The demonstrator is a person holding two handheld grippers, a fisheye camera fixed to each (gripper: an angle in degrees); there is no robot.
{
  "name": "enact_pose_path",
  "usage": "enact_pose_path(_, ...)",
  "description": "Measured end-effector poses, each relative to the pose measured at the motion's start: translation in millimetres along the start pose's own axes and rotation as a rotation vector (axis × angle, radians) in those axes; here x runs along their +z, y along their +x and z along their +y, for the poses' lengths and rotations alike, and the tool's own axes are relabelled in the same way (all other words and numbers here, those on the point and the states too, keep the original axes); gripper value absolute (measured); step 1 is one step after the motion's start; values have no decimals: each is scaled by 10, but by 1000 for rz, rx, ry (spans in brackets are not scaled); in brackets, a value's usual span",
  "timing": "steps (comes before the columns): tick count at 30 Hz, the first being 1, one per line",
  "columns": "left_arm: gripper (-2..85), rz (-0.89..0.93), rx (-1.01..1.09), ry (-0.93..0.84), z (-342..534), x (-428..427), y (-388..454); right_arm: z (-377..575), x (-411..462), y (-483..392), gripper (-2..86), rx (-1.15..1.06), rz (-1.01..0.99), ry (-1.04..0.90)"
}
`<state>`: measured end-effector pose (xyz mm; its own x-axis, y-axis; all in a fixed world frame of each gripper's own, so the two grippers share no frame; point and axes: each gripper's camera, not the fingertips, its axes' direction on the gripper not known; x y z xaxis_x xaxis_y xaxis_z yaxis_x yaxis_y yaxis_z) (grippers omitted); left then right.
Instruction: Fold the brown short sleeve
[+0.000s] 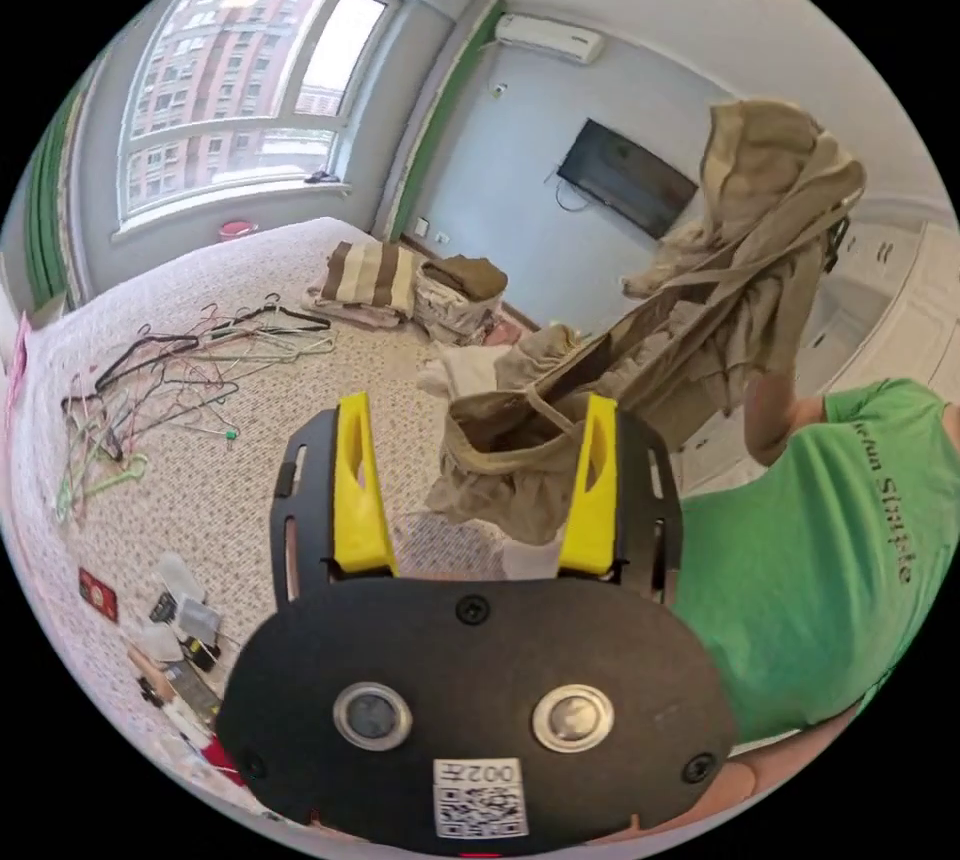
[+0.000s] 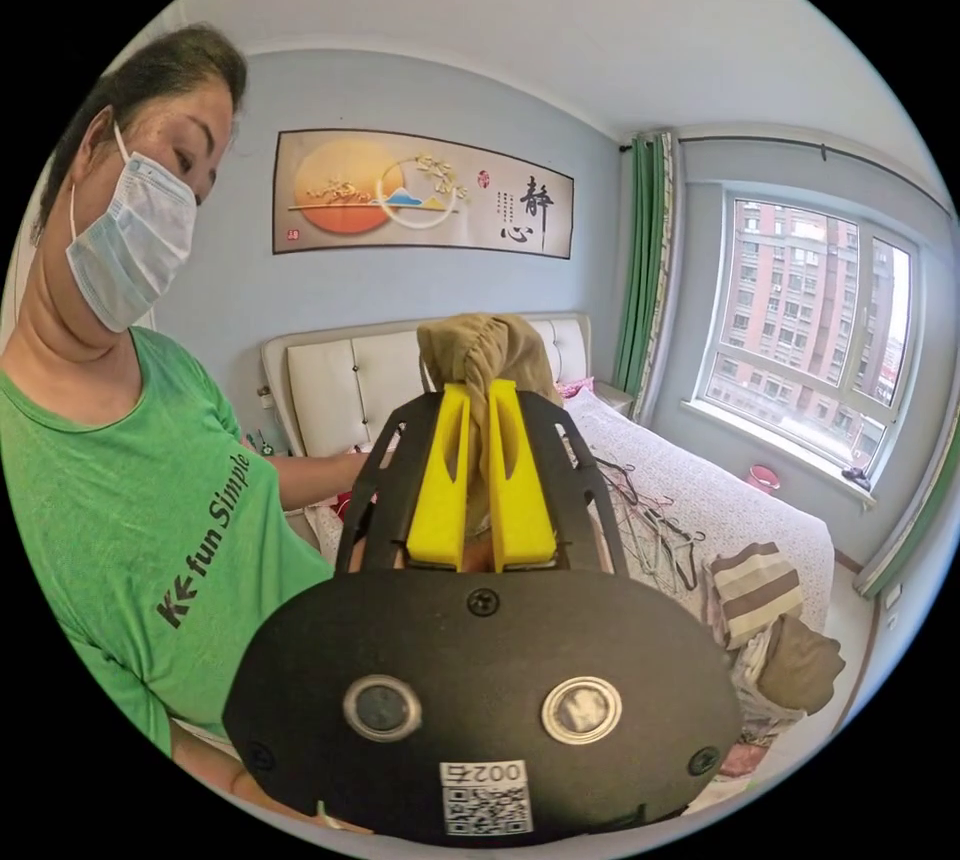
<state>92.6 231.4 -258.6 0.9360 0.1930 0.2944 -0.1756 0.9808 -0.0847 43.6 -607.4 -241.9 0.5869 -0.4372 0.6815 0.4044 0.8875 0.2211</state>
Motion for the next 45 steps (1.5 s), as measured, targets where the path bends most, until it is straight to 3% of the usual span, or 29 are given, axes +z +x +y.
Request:
enact_pose_path(4, 278, 101, 98, -222, -76, 559, 78, 162, -147, 59, 4, 36, 13, 31)
enact_pose_path(6, 198, 232, 110, -275, -1, 792, 106, 237, -202, 87, 4, 56, 31, 40)
enact_pose_path(9, 28, 418, 70, -225, 165, 887, 43, 366, -264, 139, 5, 94, 62, 44)
enact_pose_path(13, -6, 435, -13, -158, 348, 819, -57, 531, -263, 243, 6, 165, 116, 41)
enact_pose_path(23, -10, -6, -325, 243, 296, -463, -118, 750, 251, 270, 10, 182, 320, -137)
enact_pose_path(30, -9, -485, -262, 380, -26, -1085, 650, 844, 724, 253, 12, 169, 364, -238)
enact_pose_path(39, -9, -646, -255, 579, -76, -1503, 1147, 971, 1136, 255, 13, 199, 272, -273)
enact_pose_path(45, -9, -739, -236, 607, -103, -1741, 1352, 995, 1313, 203, 16, 223, 230, -215)
